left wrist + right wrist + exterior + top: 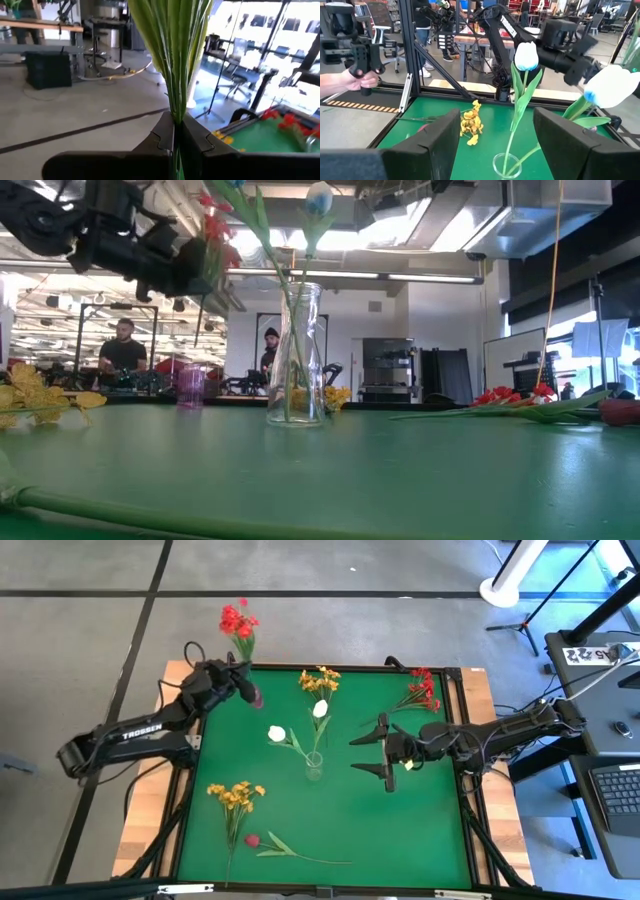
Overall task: Sort flowers into vase by color
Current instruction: Put the left red flowers into the pink vase, then put the bottom yellow flowers into the transparent vase, then put the bottom red tulip into the pink vase
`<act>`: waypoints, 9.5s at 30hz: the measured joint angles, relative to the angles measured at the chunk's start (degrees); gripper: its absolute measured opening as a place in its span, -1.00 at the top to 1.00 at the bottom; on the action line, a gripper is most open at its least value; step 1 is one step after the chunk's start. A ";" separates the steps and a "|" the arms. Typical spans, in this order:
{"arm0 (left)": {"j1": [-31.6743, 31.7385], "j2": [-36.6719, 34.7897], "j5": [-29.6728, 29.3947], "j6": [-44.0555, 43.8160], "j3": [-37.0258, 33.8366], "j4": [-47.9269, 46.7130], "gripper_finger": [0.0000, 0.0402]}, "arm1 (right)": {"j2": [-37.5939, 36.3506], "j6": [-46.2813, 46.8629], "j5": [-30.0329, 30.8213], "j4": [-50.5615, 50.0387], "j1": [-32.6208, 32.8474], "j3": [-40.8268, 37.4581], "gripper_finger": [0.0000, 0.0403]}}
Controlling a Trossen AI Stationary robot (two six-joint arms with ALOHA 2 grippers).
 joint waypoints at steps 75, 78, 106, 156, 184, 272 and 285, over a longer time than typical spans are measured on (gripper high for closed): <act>-27.14 -12.69 -16.63 -18.90 10.81 -55.83 0.00 | -0.09 -0.04 0.02 -0.15 0.00 0.00 -0.24; -34.10 -11.67 -15.96 -24.10 12.67 -59.11 0.00 | -0.09 -0.32 0.02 -0.22 0.00 0.00 -0.24; -91.00 6.59 1.00 -93.77 21.60 -70.96 0.17 | -0.09 -0.01 0.02 -2.66 0.00 0.00 -0.24; -89.44 34.74 -1.47 -95.74 34.30 -90.24 0.98 | -0.09 1.72 0.02 -4.10 -0.01 0.00 -0.24; -95.61 32.16 -74.62 -40.15 55.49 -72.30 1.00 | -0.09 1.76 1.23 -4.04 0.00 0.02 -0.24; -93.10 38.27 -74.42 41.91 41.28 22.20 -0.10 | -0.51 3.51 0.26 -8.27 0.04 0.02 -0.24; -101.79 38.37 -37.60 -24.40 34.72 -21.27 -0.10 | -2.58 3.53 -0.43 -8.43 0.04 0.02 -0.24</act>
